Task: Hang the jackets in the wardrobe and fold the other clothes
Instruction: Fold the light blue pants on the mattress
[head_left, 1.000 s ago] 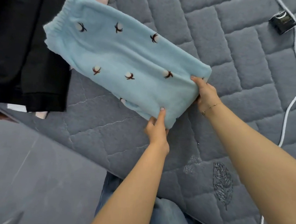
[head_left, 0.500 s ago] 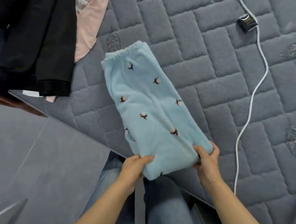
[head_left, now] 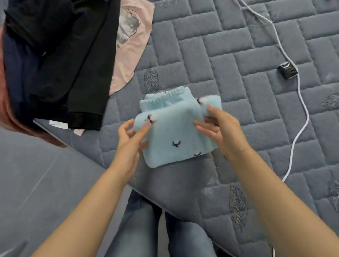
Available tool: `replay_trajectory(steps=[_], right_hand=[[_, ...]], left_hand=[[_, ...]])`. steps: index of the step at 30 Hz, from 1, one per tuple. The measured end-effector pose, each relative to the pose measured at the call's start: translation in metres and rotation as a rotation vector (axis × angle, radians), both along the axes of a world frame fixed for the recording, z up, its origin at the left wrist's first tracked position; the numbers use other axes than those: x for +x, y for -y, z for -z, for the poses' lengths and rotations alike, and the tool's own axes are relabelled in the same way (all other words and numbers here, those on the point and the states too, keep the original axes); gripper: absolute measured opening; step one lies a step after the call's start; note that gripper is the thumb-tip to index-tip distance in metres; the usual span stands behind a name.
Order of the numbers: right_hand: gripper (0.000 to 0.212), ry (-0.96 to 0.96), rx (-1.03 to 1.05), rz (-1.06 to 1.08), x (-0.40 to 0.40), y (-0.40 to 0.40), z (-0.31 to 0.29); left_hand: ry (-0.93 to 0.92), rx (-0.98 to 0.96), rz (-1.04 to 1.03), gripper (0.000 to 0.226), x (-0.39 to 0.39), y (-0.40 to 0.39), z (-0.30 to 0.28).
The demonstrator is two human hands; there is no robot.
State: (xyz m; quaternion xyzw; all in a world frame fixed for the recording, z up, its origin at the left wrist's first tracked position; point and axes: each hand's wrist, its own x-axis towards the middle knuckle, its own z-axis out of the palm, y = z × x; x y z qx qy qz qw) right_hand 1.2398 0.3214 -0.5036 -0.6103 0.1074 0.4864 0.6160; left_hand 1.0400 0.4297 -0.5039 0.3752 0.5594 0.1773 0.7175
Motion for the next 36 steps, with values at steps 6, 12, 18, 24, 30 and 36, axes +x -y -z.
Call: replay_trajectory(steps=[6, 12, 18, 24, 30, 36], right_hand=[[0.03, 0.056, -0.096, -0.316, 0.033, -0.098, 0.059], [0.05, 1.357, -0.253, -0.505, 0.002, -0.085, 0.118], [0.057, 1.493, -0.495, -1.02, -0.002, -0.066, 0.199], [0.062, 1.395, -0.484, -0.906, 0.013, -0.069, 0.219], [0.044, 0.864, -0.338, -0.364, 0.027, -0.035, 0.176], [0.022, 0.668, -0.451, -0.111, 0.009, 0.051, 0.158]], left_hand=[[-0.45, 0.655, 0.446, 0.085, 0.035, -0.041, 0.077], [-0.84, 1.164, 0.906, 0.056, 0.07, -0.059, 0.147], [-0.811, 1.222, 0.935, 0.058, 0.057, -0.078, 0.207], [-0.746, 1.171, 0.926, 0.059, 0.064, -0.083, 0.219], [-0.524, 0.902, 0.766, 0.08, 0.044, -0.078, 0.172], [-0.603, 0.656, 0.104, 0.05, -0.015, 0.016, 0.131]])
